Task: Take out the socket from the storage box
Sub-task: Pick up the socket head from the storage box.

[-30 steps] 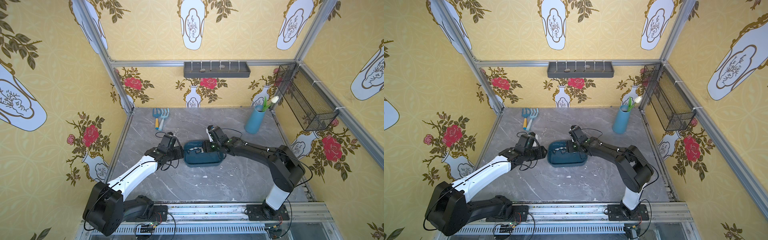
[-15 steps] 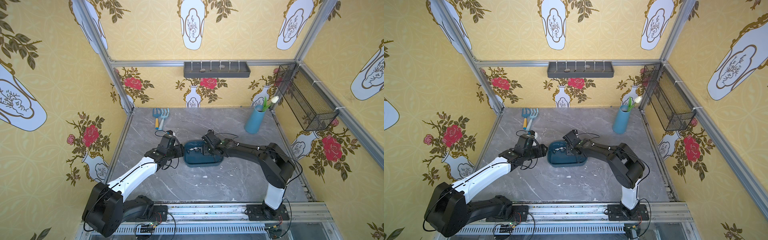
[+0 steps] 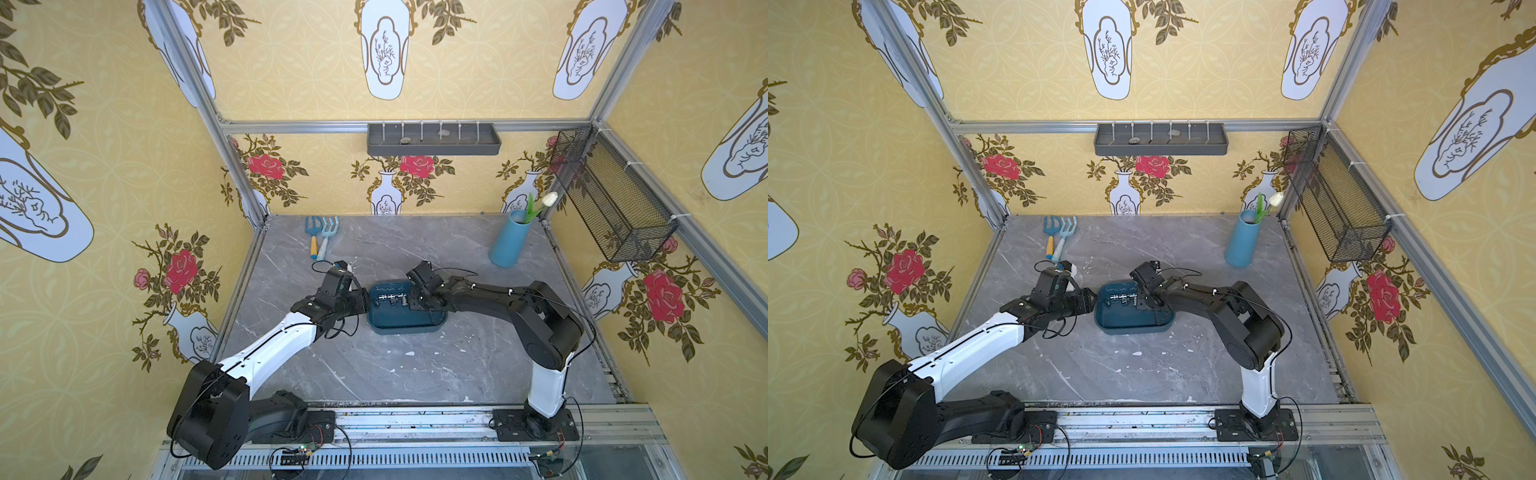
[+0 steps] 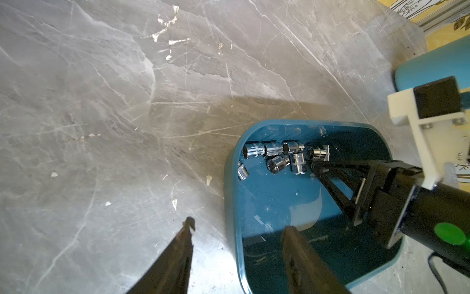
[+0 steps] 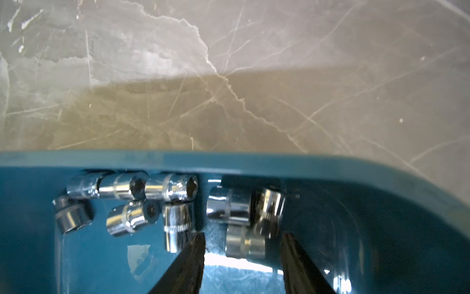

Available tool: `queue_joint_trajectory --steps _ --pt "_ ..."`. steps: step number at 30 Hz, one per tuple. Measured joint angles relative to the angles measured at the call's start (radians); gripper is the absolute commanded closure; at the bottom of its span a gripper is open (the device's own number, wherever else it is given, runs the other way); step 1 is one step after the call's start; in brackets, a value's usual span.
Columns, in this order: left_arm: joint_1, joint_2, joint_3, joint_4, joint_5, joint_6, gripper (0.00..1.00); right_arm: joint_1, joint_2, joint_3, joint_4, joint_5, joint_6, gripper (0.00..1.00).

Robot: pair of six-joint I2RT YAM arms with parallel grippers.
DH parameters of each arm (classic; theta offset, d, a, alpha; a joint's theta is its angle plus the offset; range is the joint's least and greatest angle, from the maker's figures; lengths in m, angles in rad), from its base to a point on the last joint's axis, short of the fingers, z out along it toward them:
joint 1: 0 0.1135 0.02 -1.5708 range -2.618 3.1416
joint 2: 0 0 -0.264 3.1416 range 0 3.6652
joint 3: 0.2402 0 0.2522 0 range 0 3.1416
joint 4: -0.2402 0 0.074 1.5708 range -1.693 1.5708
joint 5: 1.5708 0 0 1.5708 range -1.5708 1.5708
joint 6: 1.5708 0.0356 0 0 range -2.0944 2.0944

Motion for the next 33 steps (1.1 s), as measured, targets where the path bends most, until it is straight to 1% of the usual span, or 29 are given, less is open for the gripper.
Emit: queue_joint_trajectory --steps 5,14,18,24,26,29,33 --pt "0.000 0.006 0.000 0.003 0.008 0.000 0.39 -0.005 0.019 0.006 0.014 -0.016 -0.006 0.51" --pt "0.009 0.010 0.000 0.008 0.025 0.000 0.38 -0.006 0.045 0.031 0.013 -0.002 -0.016 0.55" --pt "0.012 0.008 -0.001 0.008 0.026 0.000 0.38 -0.005 0.060 0.049 0.004 0.019 -0.029 0.63" --pt "0.015 0.004 -0.008 0.009 0.026 0.000 0.38 -0.003 0.063 0.051 0.000 0.034 -0.026 0.66" --pt "0.016 0.004 -0.010 0.009 0.026 -0.002 0.38 -0.003 0.063 0.050 0.001 0.034 -0.025 0.71" --pt "0.017 0.004 -0.012 0.010 0.026 -0.003 0.38 -0.002 0.059 0.045 0.003 0.037 -0.021 0.73" --pt "0.017 0.004 -0.012 0.010 0.026 -0.003 0.38 0.005 0.052 0.044 -0.008 0.035 -0.008 0.74"
